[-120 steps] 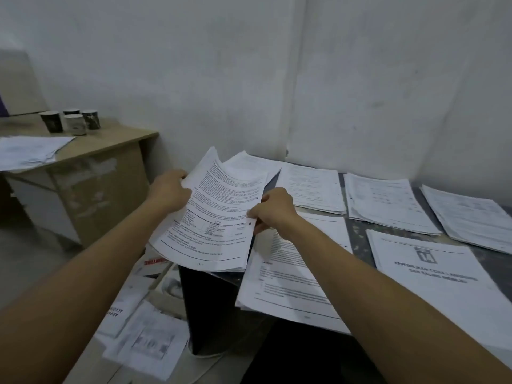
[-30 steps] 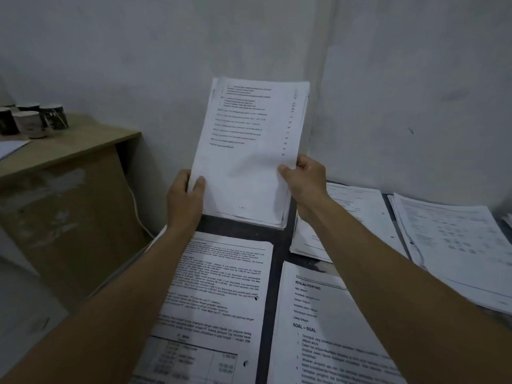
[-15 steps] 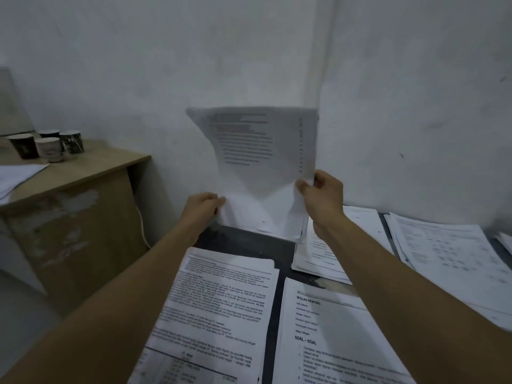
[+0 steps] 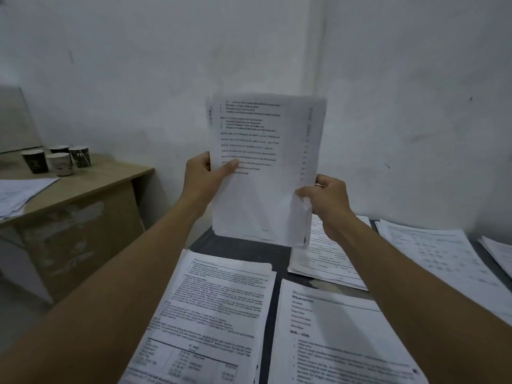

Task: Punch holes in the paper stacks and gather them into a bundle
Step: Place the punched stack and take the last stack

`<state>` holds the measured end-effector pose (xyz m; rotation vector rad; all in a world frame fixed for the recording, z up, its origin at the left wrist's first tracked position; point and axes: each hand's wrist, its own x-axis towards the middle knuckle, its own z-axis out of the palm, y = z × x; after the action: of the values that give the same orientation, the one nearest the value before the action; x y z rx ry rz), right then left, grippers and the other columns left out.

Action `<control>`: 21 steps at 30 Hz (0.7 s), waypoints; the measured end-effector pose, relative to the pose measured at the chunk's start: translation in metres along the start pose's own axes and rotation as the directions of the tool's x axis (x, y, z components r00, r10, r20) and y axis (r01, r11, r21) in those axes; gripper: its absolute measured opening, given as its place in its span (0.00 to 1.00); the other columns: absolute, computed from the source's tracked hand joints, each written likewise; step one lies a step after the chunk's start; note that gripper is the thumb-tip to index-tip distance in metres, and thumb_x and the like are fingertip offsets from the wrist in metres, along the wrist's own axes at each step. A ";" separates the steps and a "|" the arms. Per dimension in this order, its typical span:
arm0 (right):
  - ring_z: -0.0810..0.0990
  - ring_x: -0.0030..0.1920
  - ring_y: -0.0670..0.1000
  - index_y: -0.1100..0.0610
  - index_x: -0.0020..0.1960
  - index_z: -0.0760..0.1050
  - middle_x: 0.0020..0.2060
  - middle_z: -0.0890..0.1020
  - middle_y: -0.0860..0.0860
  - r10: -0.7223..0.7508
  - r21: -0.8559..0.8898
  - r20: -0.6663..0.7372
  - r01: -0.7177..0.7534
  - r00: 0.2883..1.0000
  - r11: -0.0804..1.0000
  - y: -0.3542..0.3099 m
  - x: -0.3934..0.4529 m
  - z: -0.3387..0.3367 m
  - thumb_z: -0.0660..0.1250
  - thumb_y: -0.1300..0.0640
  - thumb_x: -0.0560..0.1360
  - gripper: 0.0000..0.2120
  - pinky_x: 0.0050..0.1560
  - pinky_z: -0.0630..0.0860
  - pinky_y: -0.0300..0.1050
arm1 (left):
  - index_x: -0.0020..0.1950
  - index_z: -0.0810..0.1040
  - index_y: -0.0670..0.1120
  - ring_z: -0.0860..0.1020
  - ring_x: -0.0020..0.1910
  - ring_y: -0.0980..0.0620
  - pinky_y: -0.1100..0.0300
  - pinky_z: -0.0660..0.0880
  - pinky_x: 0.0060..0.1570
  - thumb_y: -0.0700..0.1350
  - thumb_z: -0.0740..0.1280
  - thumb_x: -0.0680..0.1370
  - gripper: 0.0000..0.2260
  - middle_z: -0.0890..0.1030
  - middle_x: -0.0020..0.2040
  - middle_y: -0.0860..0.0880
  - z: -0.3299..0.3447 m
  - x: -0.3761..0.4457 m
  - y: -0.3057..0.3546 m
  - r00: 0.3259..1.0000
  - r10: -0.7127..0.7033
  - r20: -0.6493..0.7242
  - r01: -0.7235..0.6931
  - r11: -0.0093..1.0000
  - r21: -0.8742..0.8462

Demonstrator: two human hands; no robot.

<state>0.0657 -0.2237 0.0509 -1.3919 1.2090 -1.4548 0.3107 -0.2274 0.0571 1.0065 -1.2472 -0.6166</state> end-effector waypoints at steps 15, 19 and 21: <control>0.80 0.47 0.48 0.46 0.47 0.77 0.46 0.81 0.43 -0.052 -0.006 0.050 0.052 0.997 0.999 -0.024 -0.016 -0.007 0.71 0.65 0.74 0.13 0.39 0.75 0.39 | 0.62 0.76 0.50 0.82 0.44 0.65 0.70 0.78 0.37 0.49 0.67 0.81 0.11 0.81 0.51 0.60 0.020 -0.033 0.014 0.993 0.114 -0.002 -0.114 0.993 0.009; 0.81 0.46 0.47 0.47 0.47 0.79 0.45 0.82 0.43 -0.041 0.003 0.061 0.040 0.997 0.999 -0.022 -0.011 0.002 0.72 0.66 0.74 0.13 0.39 0.77 0.38 | 0.61 0.78 0.51 0.83 0.45 0.63 0.69 0.79 0.40 0.49 0.71 0.78 0.13 0.83 0.49 0.62 0.010 -0.030 0.012 0.994 0.107 -0.004 -0.107 0.994 0.002; 0.83 0.46 0.47 0.50 0.49 0.80 0.46 0.84 0.45 -0.012 0.012 0.056 0.011 0.998 1.000 -0.015 -0.011 0.006 0.72 0.67 0.72 0.13 0.41 0.79 0.39 | 0.57 0.80 0.54 0.84 0.46 0.62 0.69 0.79 0.41 0.49 0.75 0.75 0.12 0.84 0.46 0.64 0.002 -0.030 0.005 0.996 0.082 0.021 -0.082 0.996 0.018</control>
<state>0.0739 -0.2105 0.0623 -1.4250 1.1572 -1.4188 0.3006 -0.2000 0.0474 0.9618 -1.3076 -0.5535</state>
